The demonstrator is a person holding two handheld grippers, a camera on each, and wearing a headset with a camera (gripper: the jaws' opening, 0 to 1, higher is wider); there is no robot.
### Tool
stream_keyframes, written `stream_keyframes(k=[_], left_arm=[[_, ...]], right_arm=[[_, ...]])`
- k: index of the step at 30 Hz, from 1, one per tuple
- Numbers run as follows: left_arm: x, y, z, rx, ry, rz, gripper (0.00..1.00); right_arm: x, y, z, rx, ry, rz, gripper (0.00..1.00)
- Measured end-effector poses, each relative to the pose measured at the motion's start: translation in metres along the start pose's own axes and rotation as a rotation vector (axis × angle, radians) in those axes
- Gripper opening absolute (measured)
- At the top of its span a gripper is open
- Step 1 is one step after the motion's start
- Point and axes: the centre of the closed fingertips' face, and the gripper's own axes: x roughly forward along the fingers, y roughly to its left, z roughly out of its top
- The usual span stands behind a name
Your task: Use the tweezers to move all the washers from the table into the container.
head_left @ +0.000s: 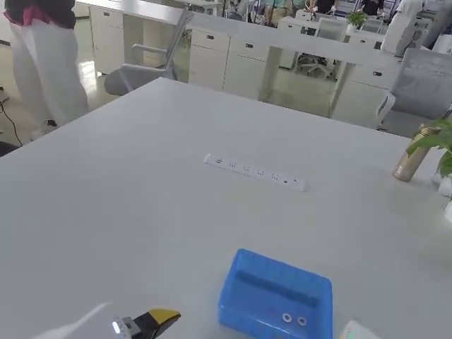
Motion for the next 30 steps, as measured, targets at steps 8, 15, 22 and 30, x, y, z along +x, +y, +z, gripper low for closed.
stream_keyframes(k=[8, 15, 22, 30], left_arm=[[0.0, -0.001, 0.0, 0.003, 0.001, -0.006, 0.49], [0.0, -0.001, 0.0, 0.003, 0.002, -0.005, 0.49], [0.0, -0.001, -0.001, 0.005, 0.004, -0.003, 0.48], [0.0, -0.001, -0.002, 0.008, 0.008, -0.003, 0.48]], right_arm=[[-0.026, -0.022, 0.014, 0.099, -0.043, -0.048, 0.03], [-0.031, -0.034, 0.041, 0.079, -0.078, -0.054, 0.03], [-0.024, -0.039, 0.067, 0.052, -0.103, -0.047, 0.03], [-0.01, -0.049, 0.088, 0.025, -0.11, -0.081, 0.03]])
